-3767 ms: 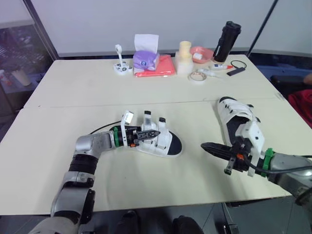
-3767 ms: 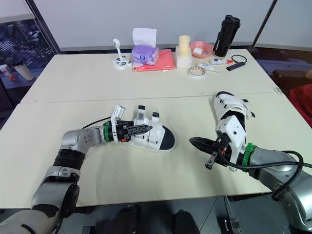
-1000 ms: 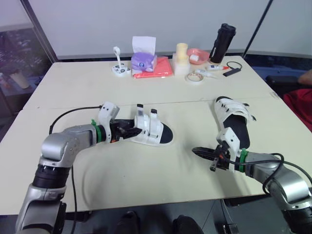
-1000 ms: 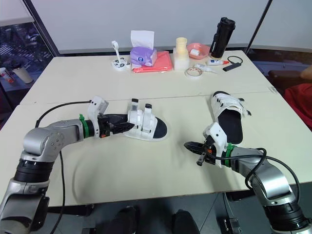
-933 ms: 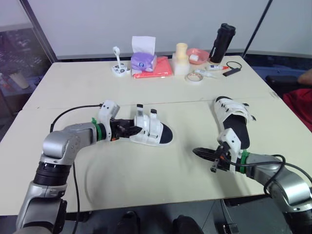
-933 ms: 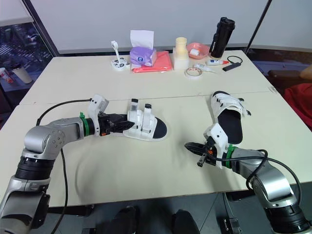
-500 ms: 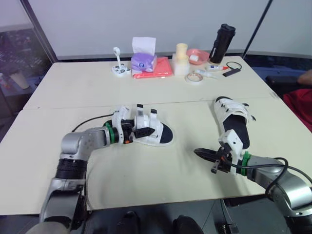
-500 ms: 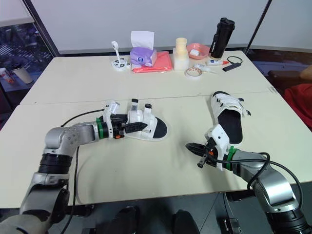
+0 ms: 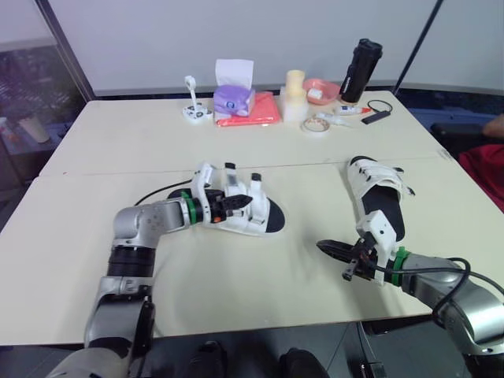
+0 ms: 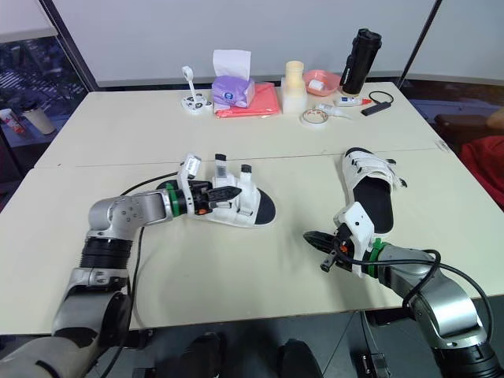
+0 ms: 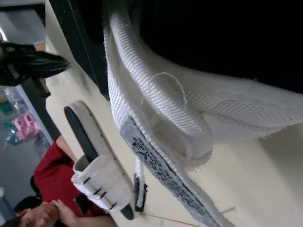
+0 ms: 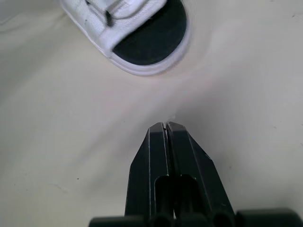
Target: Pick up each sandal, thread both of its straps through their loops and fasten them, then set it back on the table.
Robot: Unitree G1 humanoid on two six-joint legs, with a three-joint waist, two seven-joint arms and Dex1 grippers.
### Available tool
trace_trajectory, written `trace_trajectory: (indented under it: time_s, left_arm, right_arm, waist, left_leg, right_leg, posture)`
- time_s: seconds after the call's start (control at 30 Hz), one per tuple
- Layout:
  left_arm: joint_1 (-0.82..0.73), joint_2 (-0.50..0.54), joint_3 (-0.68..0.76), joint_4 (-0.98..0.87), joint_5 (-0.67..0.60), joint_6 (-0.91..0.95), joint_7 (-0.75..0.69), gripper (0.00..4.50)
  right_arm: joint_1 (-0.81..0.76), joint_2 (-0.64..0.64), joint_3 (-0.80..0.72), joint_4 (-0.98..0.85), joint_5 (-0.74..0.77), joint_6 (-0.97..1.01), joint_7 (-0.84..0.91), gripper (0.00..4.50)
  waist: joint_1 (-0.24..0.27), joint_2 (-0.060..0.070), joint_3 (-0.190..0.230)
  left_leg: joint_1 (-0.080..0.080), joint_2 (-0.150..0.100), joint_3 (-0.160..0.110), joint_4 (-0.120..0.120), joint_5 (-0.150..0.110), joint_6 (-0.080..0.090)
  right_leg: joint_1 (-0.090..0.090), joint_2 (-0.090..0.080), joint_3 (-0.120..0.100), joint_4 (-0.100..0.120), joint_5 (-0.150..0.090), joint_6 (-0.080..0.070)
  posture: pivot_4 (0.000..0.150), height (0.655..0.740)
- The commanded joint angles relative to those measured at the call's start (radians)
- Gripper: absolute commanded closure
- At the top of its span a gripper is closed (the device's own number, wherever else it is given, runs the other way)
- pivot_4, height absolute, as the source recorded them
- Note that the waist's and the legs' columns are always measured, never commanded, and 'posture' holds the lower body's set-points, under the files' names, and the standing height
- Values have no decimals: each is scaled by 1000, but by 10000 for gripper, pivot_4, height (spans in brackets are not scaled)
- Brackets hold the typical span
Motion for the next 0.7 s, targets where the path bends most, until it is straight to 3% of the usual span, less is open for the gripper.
trace_trajectory:
  time_s: [0.03, 0.2, 0.33, 0.5, 0.7]
  left_arm:
    - [-149, -154, 139, 100, 12, -263, 205, 44902]
    - [-284, -360, 281, 369, 101, -750, 564, 44902]
    - [-347, -458, 337, 567, 121, -994, 711, 44902]
    - [-374, -515, 390, 716, 91, -1145, 817, 44902]
    - [-315, -550, 335, 679, 113, -1132, 859, 17951]
  right_arm:
    - [-16, 7, -17, -21, 12, -2, -2, 45000]
    - [-21, 14, -9, -38, 15, 11, -9, 45000]
    - [-17, 18, -18, -55, 13, 18, -24, 45000]
    - [4, 15, -46, -99, 38, 35, -34, 45000]
    - [14, 35, -73, -126, 75, 28, -43, 45000]
  waist:
    - [11, -1, 0]
    - [8, -1, 0]
    - [9, 0, 0]
    - [10, -1, 0]
    - [9, -1, 0]
  left_leg:
    - [-1, 0, 0, 2, 0, 0]
    - [-4, 0, 1, 9, -4, 6]
    - [-4, 0, 1, 9, -4, 7]
    - [-4, -1, 1, 10, -4, 7]
    - [-4, -1, 1, 10, -4, 7]
  right_leg:
    - [0, 0, 0, 0, 0, 0]
    - [0, 0, 0, 1, 0, 0]
    - [-1, 0, 0, 1, 0, 1]
    - [-1, 0, 0, 1, 0, 1]
    - [0, 0, 0, 2, 0, 1]
  posture:
    - [1500, 7400]
    - [1500, 7400]
    - [1500, 7400]
    - [1500, 7400]
    - [1500, 7400]
